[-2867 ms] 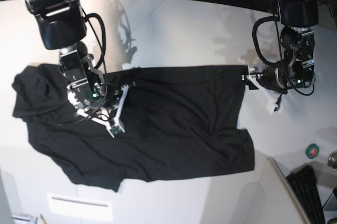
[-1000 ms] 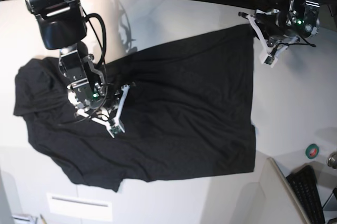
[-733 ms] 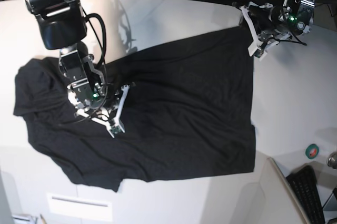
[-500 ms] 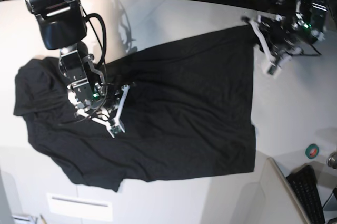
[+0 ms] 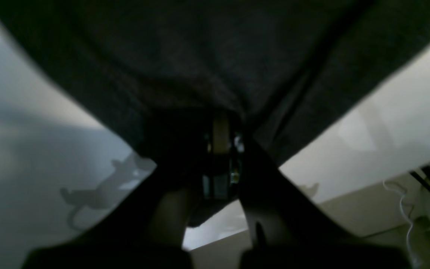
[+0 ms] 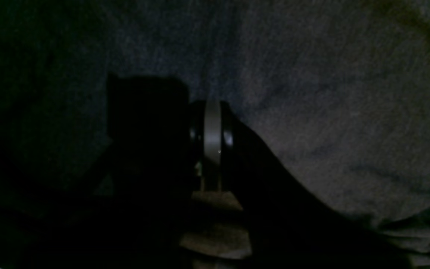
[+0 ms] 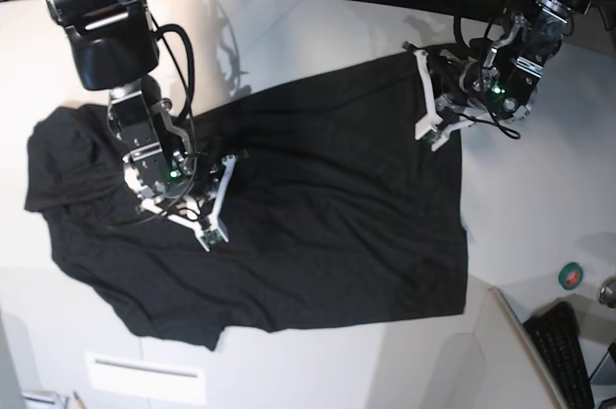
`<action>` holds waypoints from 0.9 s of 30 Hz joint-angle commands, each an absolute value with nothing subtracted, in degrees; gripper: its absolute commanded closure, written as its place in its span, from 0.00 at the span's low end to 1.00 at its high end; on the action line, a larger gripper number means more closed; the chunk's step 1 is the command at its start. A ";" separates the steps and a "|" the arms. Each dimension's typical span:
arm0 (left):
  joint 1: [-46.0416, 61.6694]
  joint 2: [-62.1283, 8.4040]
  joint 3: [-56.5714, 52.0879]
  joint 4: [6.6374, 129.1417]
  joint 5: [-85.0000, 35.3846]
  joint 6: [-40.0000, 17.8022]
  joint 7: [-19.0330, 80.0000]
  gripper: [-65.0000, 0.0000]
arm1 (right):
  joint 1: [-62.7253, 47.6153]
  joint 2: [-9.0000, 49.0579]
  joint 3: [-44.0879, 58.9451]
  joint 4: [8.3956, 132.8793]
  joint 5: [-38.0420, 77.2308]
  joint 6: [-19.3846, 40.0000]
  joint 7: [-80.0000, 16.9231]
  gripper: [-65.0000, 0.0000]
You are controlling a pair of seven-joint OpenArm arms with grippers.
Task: Layout the t-shirt on the table in an organized manner, then fold the t-shirt properly
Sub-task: 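Grasp a shirt corner with the left gripper and pull it outward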
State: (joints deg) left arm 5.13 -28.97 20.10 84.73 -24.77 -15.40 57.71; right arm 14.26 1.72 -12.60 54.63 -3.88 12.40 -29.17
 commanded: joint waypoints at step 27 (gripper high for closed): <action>9.63 -33.80 19.30 90.95 -25.01 -15.52 57.54 1.00 | 15.34 1.80 -12.44 55.16 -3.91 12.00 -29.49 1.00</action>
State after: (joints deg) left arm 9.45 -33.19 19.33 90.30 -24.75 -15.22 57.34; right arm 14.37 1.72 -12.60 54.63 -3.88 12.40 -29.39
